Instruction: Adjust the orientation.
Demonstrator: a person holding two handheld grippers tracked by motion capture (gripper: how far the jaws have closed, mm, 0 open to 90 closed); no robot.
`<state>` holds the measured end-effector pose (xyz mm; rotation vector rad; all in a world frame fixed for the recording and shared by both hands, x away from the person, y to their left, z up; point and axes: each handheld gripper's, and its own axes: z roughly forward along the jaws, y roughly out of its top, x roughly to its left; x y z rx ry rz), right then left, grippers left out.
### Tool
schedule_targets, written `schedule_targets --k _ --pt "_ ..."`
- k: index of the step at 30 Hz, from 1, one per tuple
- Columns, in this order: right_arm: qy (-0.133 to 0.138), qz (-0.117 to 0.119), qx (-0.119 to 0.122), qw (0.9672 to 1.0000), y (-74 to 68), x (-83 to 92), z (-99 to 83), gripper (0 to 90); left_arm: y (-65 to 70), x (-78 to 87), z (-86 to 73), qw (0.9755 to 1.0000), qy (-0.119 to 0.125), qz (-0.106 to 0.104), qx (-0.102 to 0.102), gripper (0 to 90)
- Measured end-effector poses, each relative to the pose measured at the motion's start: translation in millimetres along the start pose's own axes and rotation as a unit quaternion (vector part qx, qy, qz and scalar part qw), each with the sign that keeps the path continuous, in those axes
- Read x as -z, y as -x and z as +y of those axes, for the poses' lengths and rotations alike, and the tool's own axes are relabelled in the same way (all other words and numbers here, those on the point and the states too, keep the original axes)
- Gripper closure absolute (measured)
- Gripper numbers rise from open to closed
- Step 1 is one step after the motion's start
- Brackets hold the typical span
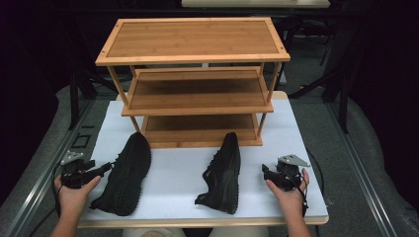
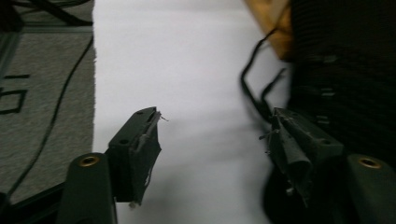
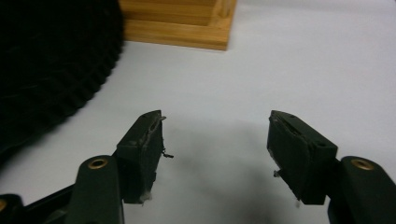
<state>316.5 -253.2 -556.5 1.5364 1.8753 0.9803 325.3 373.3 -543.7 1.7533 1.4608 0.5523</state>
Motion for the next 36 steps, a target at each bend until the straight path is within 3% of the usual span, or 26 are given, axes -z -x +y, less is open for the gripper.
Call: schedule_targets --k 3,4,8,14,20,22,25,27,28,30,32,36 --pt "0.009 0.014 0.009 0.9998 -1.3 4.0 -1.4 40.4 1.4 6.7 0.3 0.9999 0.006 -0.013 -0.006 37.4" --pt "0.029 0.028 0.013 0.9991 -2.9 9.9 -2.6 45.5 1.5 12.0 -1.1 0.9997 0.006 -0.021 -0.009 39.6" --pt "0.047 0.053 0.004 0.9975 -4.6 16.3 -1.7 50.0 2.5 18.6 -8.2 0.9994 -0.005 -0.031 -0.012 42.2" --pt "0.038 0.044 0.011 0.9982 -8.4 11.9 -4.6 49.3 6.9 26.3 -13.9 0.9986 -0.005 -0.042 -0.031 46.1" --pt "0.061 0.047 0.011 0.9970 -10.3 13.8 -6.1 48.7 7.8 26.7 -13.7 0.9989 -0.003 -0.039 -0.027 46.3" --pt "0.060 0.046 0.010 0.9971 -9.8 14.4 -6.1 47.7 8.0 27.3 -13.5 0.9986 -0.001 -0.040 -0.034 49.2" --pt "0.063 0.048 0.007 0.9968 -9.4 13.4 -6.4 47.6 8.9 26.7 -13.8 0.9979 -0.003 -0.050 -0.041 60.2" --pt "0.055 0.050 0.004 0.9972 -9.2 11.6 -6.7 47.3 9.2 23.9 -14.2 0.9969 -0.016 -0.061 -0.046 65.5" --pt "0.052 0.048 0.003 0.9975 -9.4 11.2 -6.8 47.4 8.4 20.7 -15.2 0.9961 -0.038 -0.068 -0.043 66.7" --pt "0.053 0.050 0.002 0.9973 -9.4 10.1 -7.0 47.4 6.3 16.7 -17.6 0.9951 -0.052 -0.078 -0.032 71.7" --pt "0.051 0.052 0.001 0.9974 -9.4 9.8 -7.2 47.2 4.6 15.8 -18.0 0.9944 -0.057 -0.084 -0.027 74.7" --pt "0.049 0.054 -0.002 0.9973 -7.9 9.0 -7.6 46.9 7.5 16.0 -16.9 0.9927 -0.042 -0.112 -0.017 80.0"
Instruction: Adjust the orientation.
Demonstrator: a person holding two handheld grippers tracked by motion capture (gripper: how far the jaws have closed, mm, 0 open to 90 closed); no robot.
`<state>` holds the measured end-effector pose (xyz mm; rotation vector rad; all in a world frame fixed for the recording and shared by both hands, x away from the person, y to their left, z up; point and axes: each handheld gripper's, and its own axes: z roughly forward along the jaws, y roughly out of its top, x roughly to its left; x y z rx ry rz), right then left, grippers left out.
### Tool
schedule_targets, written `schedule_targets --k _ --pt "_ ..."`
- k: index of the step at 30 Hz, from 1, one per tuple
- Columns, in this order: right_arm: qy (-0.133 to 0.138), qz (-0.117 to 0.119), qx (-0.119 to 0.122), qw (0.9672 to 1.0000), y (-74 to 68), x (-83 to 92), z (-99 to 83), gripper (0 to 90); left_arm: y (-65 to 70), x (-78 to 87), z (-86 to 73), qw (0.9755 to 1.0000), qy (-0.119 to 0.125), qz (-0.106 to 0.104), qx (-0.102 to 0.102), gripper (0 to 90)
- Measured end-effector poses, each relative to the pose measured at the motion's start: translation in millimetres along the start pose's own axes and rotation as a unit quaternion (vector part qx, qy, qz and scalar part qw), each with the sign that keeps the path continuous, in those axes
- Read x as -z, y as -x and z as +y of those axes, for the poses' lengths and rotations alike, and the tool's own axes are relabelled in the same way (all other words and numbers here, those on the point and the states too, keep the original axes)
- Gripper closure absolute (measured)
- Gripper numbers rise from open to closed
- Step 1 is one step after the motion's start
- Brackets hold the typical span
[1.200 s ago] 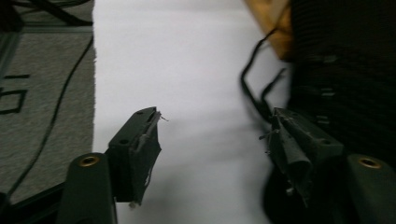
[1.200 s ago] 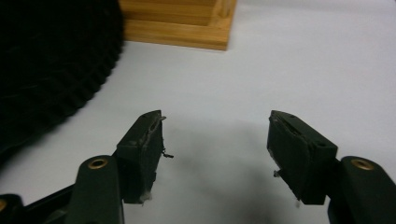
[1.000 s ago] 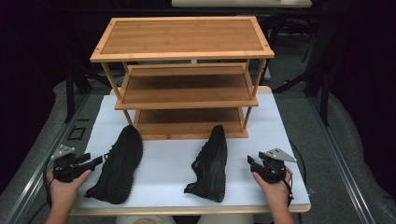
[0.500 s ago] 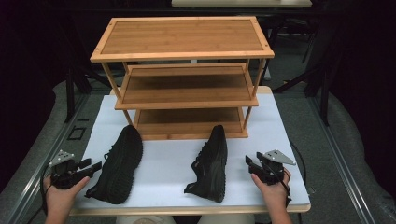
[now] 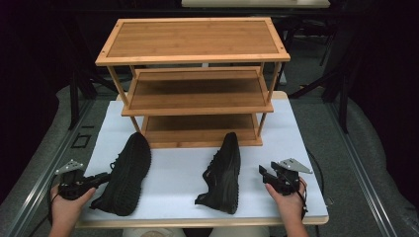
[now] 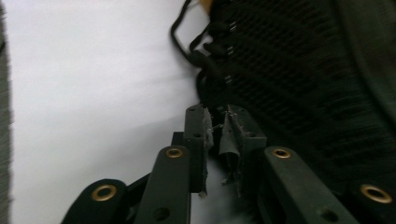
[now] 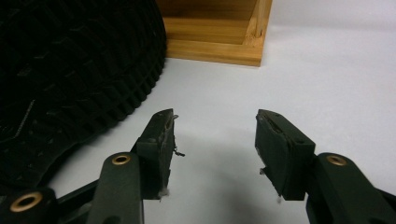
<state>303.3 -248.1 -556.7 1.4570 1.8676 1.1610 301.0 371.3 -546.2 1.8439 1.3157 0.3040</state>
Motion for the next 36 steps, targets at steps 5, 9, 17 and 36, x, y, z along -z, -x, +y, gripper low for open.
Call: schedule_targets --k 5,9,17,36 --pt "0.004 0.002 -0.007 1.0000 1.4 -1.2 -0.6 46.8 9.3 -4.4 3.3 0.9993 -0.014 -0.018 -0.029 81.5" --pt "-0.001 0.003 -0.008 1.0000 1.3 -1.0 -0.4 46.8 13.6 -4.5 5.8 0.9989 -0.011 -0.033 -0.031 84.7" --pt "-0.004 0.004 -0.012 0.9999 1.1 -0.9 -0.3 46.8 41.4 -1.0 17.3 0.9979 -0.008 -0.037 -0.052 86.3" --pt "0.004 0.007 -0.032 0.9995 5.8 0.8 -1.8 46.5 140.5 -8.7 71.5 0.9870 0.010 -0.127 -0.098 56.5"
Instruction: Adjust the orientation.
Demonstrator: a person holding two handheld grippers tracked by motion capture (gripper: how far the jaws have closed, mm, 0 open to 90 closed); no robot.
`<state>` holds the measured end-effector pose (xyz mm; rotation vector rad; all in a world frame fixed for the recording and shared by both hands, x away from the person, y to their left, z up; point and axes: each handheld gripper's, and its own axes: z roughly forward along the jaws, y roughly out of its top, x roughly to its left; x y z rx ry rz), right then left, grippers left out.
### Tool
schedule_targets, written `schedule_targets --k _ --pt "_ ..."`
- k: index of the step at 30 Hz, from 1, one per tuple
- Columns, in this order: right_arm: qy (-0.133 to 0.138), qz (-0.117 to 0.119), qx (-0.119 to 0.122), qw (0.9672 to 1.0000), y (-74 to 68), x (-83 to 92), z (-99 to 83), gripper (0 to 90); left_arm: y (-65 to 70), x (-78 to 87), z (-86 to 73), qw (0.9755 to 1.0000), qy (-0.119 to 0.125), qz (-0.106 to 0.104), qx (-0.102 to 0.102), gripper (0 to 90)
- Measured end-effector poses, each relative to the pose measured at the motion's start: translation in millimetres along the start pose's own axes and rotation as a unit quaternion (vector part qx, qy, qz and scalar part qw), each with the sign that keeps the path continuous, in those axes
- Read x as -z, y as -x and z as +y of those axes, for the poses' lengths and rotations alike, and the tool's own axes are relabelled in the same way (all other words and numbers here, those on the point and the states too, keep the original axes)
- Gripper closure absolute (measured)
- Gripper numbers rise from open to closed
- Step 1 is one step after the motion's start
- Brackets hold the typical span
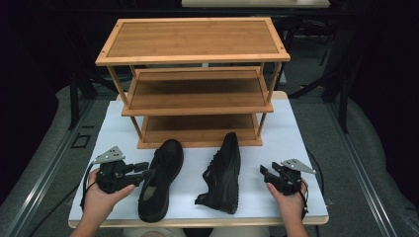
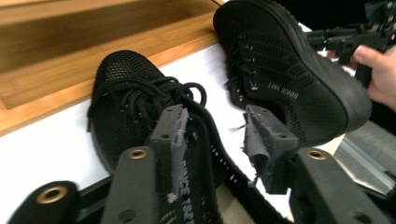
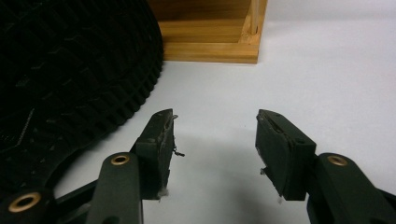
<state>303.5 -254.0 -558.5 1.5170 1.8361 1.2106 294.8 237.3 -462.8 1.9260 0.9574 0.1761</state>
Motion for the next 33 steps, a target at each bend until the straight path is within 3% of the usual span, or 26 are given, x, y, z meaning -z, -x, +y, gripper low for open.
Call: schedule_targets --k 9,15,22,27,30,33 --pt "0.004 0.002 -0.008 1.0000 1.4 -0.5 -0.5 46.1 -3.0 -11.5 6.7 0.9996 -0.005 0.022 0.013 49.3" --pt "-0.006 0.001 -0.008 1.0000 1.5 -0.3 -0.8 46.0 -7.0 -27.7 2.5 0.9988 -0.034 0.029 0.022 49.7" --pt "-0.003 0.002 -0.010 0.9999 1.6 -1.1 -1.4 45.6 -8.2 -34.2 3.7 0.9977 -0.059 0.022 0.027 59.3" --pt "-0.004 0.001 -0.010 0.9999 1.2 -1.3 -1.7 45.2 -8.6 -36.2 6.3 0.9959 -0.086 0.010 0.026 79.9" --pt "-0.003 0.001 -0.011 0.9999 1.6 -1.0 -1.6 45.2 -6.6 -37.0 10.1 0.9951 -0.096 0.017 0.014 83.0" --pt "-0.003 0.001 -0.013 0.9999 2.0 -0.6 -1.5 45.2 -5.0 -37.2 16.5 0.9937 -0.107 0.030 -0.012 83.9"
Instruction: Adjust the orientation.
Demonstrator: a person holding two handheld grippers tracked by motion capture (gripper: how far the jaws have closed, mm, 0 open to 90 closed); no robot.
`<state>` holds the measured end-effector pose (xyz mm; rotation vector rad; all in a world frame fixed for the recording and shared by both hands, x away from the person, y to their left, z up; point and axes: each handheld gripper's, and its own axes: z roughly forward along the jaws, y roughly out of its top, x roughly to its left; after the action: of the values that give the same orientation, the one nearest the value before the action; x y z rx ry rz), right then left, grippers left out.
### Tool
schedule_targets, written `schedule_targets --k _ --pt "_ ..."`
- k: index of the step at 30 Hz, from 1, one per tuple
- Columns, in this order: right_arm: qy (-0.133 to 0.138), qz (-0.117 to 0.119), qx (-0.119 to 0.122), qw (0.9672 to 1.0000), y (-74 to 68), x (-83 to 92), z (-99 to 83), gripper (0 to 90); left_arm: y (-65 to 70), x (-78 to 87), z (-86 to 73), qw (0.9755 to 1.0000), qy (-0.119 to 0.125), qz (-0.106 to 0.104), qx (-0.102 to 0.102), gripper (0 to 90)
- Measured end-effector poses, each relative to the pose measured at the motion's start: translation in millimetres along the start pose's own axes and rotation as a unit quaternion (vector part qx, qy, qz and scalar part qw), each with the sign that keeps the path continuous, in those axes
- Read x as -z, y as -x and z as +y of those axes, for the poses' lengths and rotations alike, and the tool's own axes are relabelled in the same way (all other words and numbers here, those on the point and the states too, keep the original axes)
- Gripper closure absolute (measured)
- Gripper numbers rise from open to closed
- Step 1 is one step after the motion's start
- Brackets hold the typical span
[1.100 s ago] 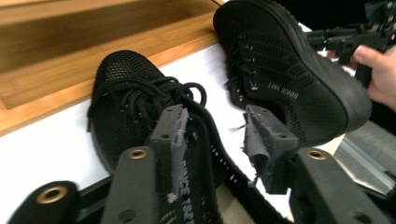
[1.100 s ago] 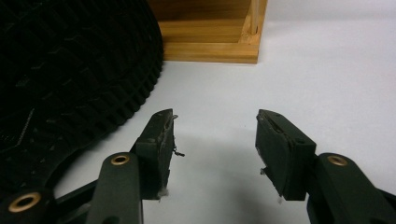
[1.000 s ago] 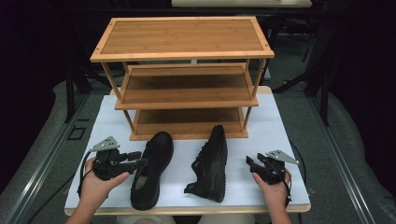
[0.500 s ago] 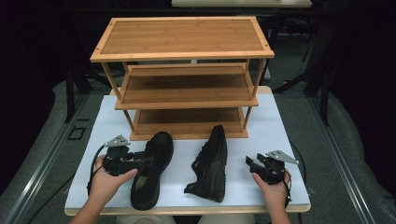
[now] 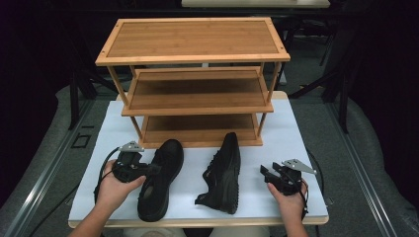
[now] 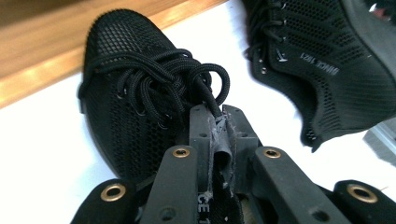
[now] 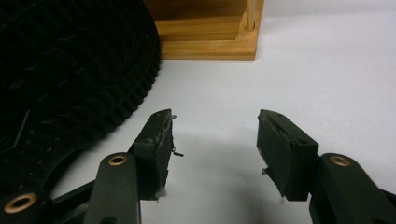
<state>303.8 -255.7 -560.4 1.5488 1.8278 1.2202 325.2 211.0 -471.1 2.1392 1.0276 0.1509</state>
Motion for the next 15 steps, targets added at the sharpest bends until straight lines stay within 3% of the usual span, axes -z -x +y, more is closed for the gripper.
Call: schedule_targets --k 4,10,15 --pt "0.000 -0.001 -0.003 1.0000 0.7 0.5 0.0 45.2 1.2 3.7 8.5 0.9990 -0.010 0.029 -0.032 84.3" --pt "0.002 -0.001 -0.005 1.0000 1.9 0.3 -0.3 45.3 1.6 13.5 19.8 0.9976 -0.017 0.029 -0.061 84.5" --pt "0.002 -0.001 -0.005 1.0000 1.7 0.4 -0.3 45.3 -3.4 8.5 21.1 0.9956 -0.045 0.038 -0.073 84.3"
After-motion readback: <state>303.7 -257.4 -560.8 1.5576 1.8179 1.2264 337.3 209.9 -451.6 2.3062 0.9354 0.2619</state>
